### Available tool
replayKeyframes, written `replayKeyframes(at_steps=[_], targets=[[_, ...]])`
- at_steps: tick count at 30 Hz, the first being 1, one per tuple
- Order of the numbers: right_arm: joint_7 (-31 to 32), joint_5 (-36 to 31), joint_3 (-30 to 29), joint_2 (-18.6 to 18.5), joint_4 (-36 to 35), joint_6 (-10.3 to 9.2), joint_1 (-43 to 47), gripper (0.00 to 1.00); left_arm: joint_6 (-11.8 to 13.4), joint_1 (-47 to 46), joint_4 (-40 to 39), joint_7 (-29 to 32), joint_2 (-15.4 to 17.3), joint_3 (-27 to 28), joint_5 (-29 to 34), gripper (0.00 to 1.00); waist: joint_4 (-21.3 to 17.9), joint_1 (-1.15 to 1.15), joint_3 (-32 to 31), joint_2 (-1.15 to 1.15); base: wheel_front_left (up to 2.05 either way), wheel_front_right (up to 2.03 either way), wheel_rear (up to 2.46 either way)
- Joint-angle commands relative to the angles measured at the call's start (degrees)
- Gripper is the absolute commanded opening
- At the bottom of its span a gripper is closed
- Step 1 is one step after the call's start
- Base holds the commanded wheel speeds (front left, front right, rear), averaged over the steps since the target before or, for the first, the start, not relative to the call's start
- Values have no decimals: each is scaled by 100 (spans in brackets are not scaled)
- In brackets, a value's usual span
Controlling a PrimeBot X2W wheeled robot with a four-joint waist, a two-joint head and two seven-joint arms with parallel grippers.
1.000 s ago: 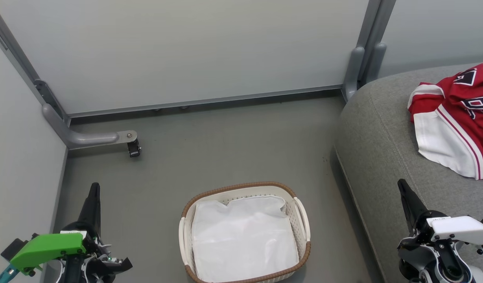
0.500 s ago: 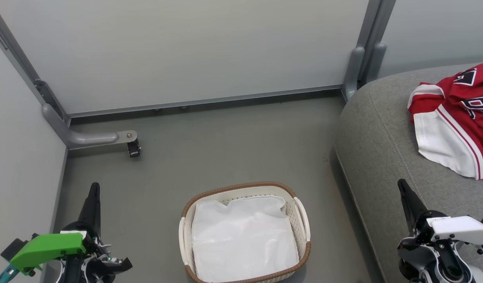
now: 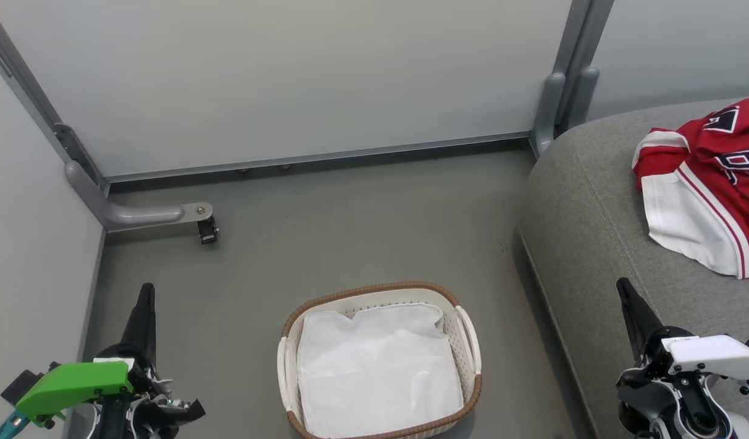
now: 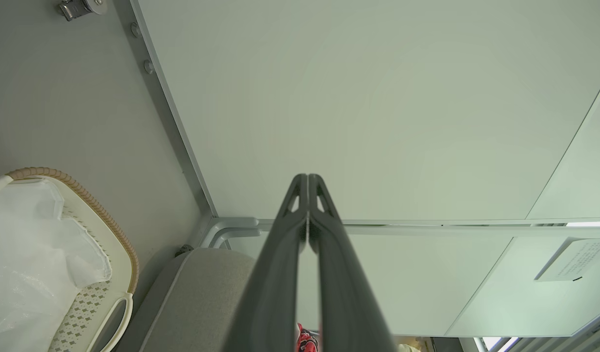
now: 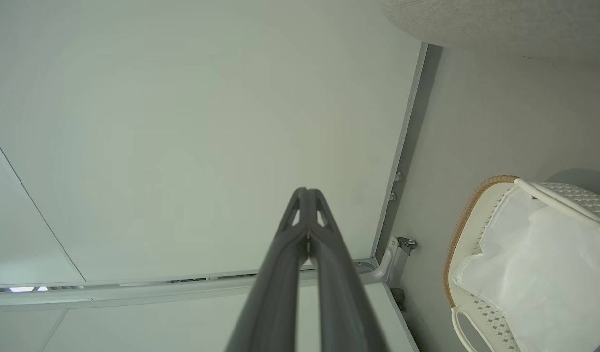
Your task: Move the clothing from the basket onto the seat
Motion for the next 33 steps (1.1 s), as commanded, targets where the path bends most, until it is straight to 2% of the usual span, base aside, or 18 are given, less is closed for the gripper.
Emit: replayKeyframes(at_steps=[1,33], targets=[[18,23,-12,-36,-18,0,-44,0,-31,-65,-8,25,-2,16,29,0,0,0,0,0,0,0,0],[17,23,-12,-36,-19,0,-44,0,-28,-66,-8,28,-4,19,33,0,0,0,0,0,0,0,0]])
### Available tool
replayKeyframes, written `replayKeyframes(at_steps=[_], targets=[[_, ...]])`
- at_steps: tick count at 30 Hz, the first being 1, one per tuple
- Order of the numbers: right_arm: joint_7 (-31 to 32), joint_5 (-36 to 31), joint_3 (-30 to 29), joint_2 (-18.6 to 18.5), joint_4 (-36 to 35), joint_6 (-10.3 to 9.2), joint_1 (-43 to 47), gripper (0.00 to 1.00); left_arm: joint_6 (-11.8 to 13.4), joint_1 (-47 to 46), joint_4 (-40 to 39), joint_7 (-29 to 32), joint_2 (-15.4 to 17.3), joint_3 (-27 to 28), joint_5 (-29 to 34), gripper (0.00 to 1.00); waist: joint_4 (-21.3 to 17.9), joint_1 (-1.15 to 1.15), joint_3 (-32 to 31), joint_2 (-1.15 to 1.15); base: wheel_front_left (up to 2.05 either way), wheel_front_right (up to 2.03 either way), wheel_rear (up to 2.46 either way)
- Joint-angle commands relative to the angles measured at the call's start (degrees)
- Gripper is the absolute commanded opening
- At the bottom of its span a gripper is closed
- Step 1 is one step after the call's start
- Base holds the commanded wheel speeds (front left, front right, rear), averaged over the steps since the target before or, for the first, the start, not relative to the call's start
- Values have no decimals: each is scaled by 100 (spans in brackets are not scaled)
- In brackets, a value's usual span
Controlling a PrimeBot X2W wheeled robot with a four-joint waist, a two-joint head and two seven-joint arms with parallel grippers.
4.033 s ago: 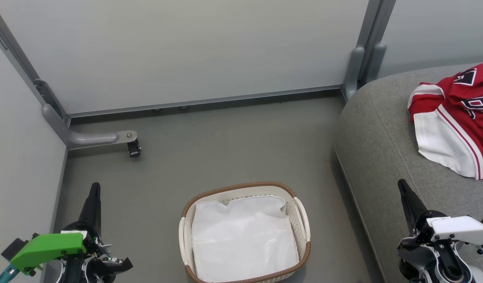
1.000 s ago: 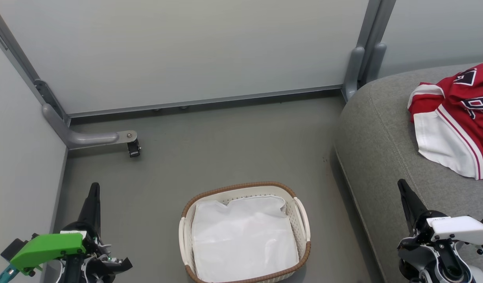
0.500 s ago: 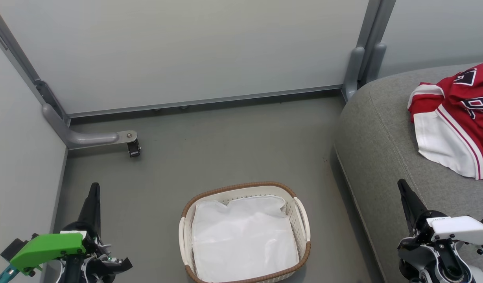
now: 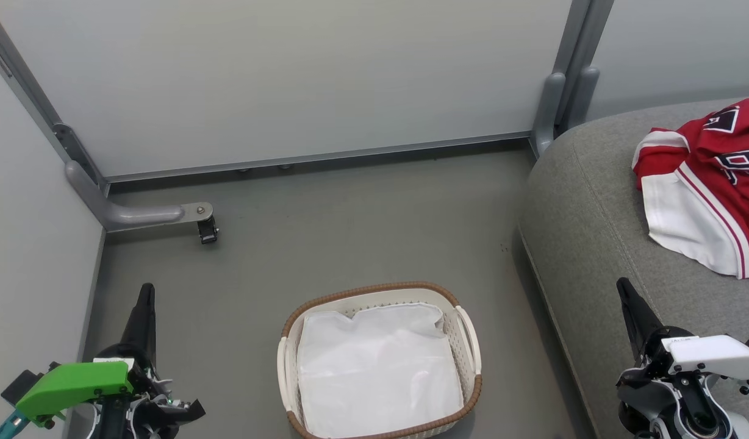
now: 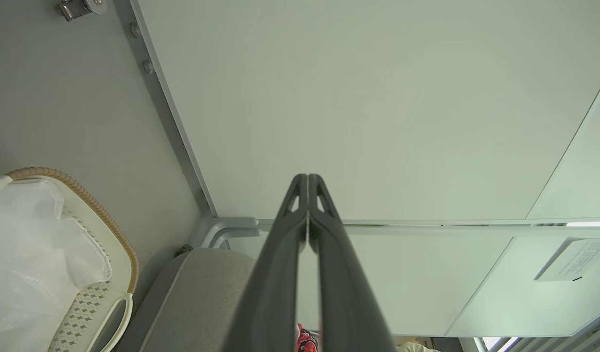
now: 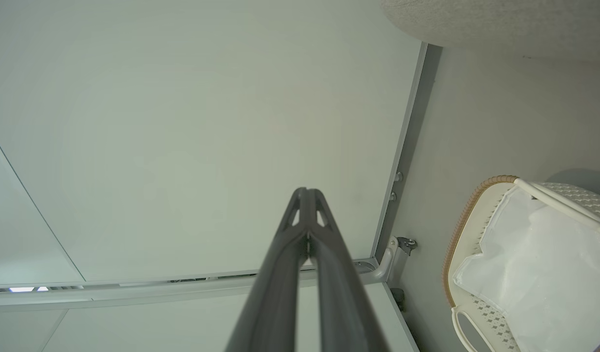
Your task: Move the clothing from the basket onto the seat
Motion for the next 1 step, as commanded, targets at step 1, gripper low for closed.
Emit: replayKeyframes(at_steps=[1], targets=[[17,23,-12,-36,-19,0,-44,0,-25,-66,-8,27,-3,16,33,0,0,0,0,0,0,0,0]])
